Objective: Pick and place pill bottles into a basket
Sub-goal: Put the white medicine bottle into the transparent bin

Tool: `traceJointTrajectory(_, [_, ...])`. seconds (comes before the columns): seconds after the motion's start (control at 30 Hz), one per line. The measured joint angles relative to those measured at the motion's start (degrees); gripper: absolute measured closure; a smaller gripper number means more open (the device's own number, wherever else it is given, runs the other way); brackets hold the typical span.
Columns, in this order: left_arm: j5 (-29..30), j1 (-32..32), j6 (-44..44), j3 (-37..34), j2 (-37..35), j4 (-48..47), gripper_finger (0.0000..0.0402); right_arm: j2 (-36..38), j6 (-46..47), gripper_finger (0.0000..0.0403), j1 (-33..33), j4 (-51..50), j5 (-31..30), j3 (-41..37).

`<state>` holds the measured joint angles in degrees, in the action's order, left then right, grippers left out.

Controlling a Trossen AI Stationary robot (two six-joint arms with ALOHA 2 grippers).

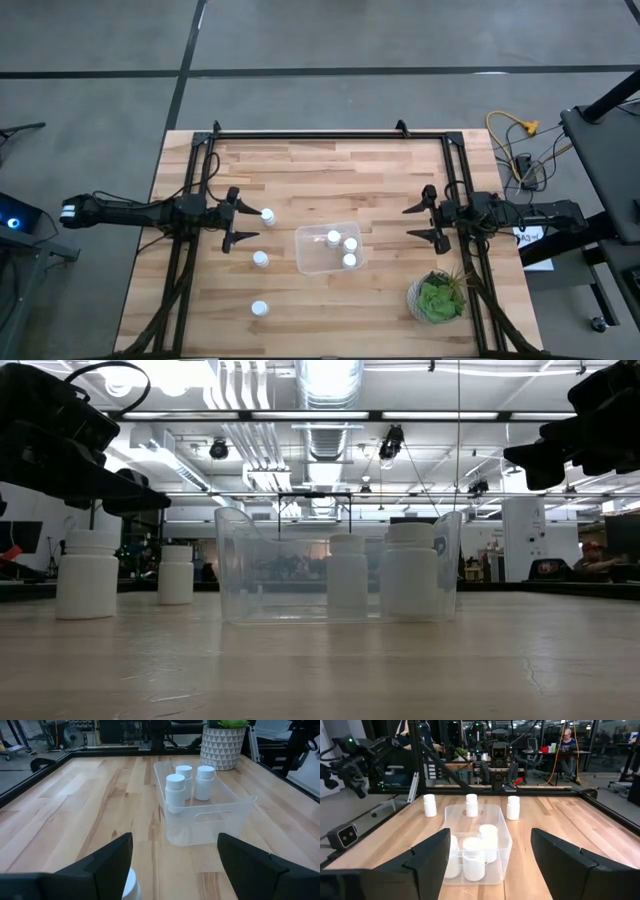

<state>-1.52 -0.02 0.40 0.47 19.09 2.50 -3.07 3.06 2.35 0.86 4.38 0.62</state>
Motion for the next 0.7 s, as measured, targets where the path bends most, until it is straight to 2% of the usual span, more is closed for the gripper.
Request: traceJointTrajectory(0.7, [0.6, 0.0, 0.0, 0.0, 0.0, 0.0, 0.0127, -0.1, 0.0, 0.0138, 0.0, 0.0, 0.0, 0.0])
